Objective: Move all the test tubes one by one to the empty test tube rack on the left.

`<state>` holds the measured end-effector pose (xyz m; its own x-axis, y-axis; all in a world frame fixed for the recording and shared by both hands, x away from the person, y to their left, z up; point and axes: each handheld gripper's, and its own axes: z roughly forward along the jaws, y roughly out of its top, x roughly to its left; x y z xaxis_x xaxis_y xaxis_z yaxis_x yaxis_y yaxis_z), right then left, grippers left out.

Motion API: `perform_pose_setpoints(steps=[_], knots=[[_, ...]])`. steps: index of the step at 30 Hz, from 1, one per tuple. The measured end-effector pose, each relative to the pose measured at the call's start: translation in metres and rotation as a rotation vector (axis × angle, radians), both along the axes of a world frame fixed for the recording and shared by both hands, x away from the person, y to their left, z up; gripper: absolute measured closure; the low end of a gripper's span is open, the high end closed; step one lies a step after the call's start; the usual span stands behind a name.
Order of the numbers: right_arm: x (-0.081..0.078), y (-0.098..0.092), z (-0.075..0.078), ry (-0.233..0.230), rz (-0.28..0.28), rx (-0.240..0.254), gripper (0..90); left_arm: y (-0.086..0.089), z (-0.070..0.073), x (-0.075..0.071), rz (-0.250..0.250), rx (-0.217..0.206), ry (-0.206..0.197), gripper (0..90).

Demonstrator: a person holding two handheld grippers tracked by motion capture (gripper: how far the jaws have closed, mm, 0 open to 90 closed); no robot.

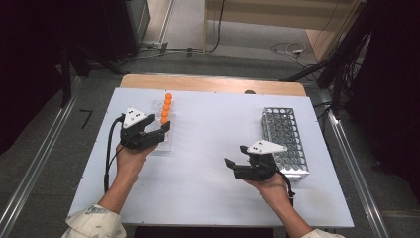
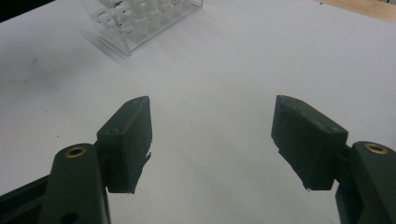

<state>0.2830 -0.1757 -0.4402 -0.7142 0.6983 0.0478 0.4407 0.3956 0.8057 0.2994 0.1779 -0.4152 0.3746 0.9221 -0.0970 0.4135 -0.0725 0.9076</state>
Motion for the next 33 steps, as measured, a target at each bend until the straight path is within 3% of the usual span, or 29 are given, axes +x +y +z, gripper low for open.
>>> perform_pose_setpoints(steps=[9, 17, 23, 33], knots=[[0.000, -0.006, 0.005, -0.009, -0.022, 0.013, 26.6, 0.005, -0.003, -0.013, -0.009, -0.001, 0.014, 29.7], [-0.004, -0.025, 0.013, -0.030, -0.059, 0.034, 26.4, 0.008, -0.006, -0.032, 0.001, -0.018, 0.012, 23.9], [-0.006, -0.038, 0.014, -0.032, -0.078, 0.040, 25.5, 0.008, -0.011, -0.044, -0.023, -0.019, 0.024, 22.5], [-0.014, -0.062, 0.017, -0.049, -0.133, 0.052, 24.9, 0.017, -0.026, -0.069, 0.019, 0.001, 0.008, 22.4]])
